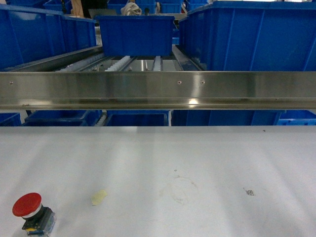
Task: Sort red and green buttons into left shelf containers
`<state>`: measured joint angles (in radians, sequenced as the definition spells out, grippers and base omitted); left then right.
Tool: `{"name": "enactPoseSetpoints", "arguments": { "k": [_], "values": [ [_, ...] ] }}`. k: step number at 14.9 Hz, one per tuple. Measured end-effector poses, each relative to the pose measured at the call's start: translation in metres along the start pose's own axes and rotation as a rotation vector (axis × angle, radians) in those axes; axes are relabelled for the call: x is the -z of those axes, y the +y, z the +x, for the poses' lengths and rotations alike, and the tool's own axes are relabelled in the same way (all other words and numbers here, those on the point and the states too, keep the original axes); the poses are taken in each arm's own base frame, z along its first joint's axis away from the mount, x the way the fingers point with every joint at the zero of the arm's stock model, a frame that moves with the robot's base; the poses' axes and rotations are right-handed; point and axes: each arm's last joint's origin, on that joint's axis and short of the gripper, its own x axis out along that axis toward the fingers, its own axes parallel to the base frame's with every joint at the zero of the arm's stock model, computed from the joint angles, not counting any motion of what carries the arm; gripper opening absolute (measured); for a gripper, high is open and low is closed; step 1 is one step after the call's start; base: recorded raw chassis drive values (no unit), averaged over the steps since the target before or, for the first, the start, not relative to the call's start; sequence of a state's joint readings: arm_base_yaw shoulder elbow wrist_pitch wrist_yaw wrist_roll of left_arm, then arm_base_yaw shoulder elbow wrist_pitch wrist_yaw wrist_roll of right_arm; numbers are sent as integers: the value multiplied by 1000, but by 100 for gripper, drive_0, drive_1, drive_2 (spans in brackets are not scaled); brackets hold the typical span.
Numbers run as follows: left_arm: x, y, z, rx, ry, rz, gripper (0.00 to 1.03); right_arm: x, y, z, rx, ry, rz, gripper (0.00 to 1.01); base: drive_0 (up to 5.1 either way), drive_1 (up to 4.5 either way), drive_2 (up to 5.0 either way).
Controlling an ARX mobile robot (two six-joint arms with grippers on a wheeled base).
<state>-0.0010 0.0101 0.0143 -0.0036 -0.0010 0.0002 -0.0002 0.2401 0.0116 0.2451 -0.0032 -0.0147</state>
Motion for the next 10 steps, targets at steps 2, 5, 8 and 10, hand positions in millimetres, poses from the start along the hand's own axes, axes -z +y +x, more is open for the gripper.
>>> {"name": "enactPoseSetpoints", "arguments": {
  "k": [2, 5, 8, 10],
  "values": [
    [0, 0, 0, 0, -2, 0, 98, -4, 0, 2, 3, -38, -1, 98, 0, 0, 0],
    [-2, 1, 29, 24, 8, -9, 98, 5, -1, 31, 18, -1, -13, 98, 0, 0, 0],
    [6, -7, 63, 84, 53, 2, 98, 6, -6, 69, 66, -17, -53, 98, 0, 0, 0],
    [14, -13, 81, 111, 103, 10, 98, 23, -14, 91, 123, 56, -68, 98, 0, 0, 0]
  ]
}}
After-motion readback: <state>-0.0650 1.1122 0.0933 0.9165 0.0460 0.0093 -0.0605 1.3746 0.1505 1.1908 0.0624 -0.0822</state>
